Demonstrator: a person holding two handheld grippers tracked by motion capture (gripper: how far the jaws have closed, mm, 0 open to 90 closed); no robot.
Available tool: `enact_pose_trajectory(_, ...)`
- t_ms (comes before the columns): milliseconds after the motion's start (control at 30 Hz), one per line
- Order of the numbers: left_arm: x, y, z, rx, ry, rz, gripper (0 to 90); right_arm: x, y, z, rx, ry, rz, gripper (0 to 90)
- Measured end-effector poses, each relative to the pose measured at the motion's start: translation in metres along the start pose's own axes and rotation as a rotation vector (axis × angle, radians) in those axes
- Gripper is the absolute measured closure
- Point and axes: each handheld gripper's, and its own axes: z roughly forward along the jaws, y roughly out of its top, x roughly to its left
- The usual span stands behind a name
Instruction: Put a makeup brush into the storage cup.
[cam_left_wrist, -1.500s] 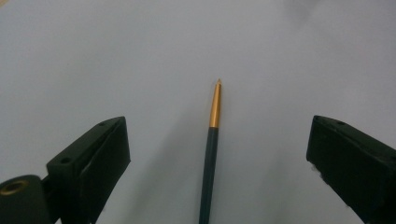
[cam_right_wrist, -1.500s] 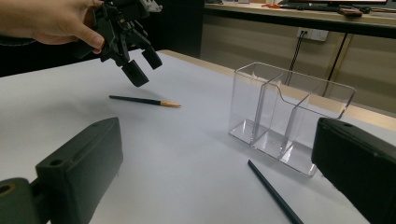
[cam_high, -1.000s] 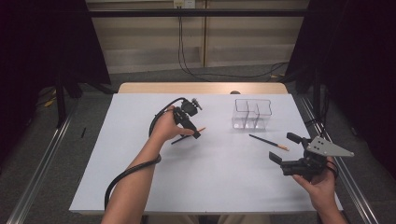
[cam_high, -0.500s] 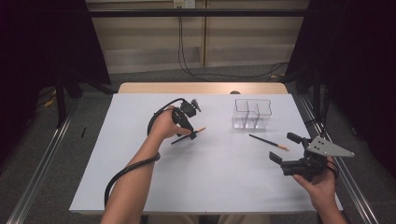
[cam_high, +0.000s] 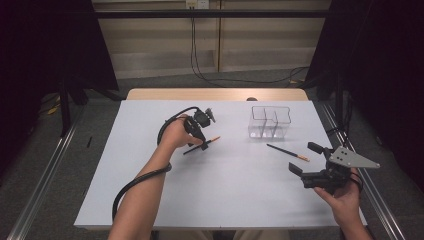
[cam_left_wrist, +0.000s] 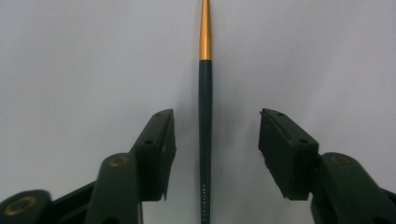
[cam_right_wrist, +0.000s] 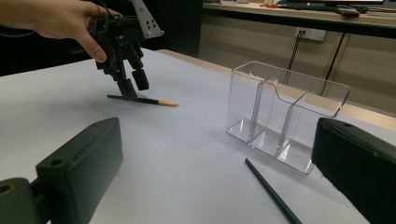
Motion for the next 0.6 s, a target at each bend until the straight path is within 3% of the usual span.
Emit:
enact_pose_trajectory(367,0.0007,0.0013,0.0046,0.033,-0.011,0.022,60.5,0.0000,0.0001,-0.0006,-0.002,0.000,-0.001,1.6)
enact_pose_trajectory(433,-0.0001,0.0012,0.0070,0.027,-0.015,0.007,61.8,-0.0001,0.0001,-0.0007,-0.004,-0.001,-0.003,1.6)
enact_pose_trajectory(600,0.0013,0.0010,0.0080,0.063,-0.021,0.016,63.6,-0.0009,-0.0006,-0.0007,-0.003,0.001,0.001,1.6)
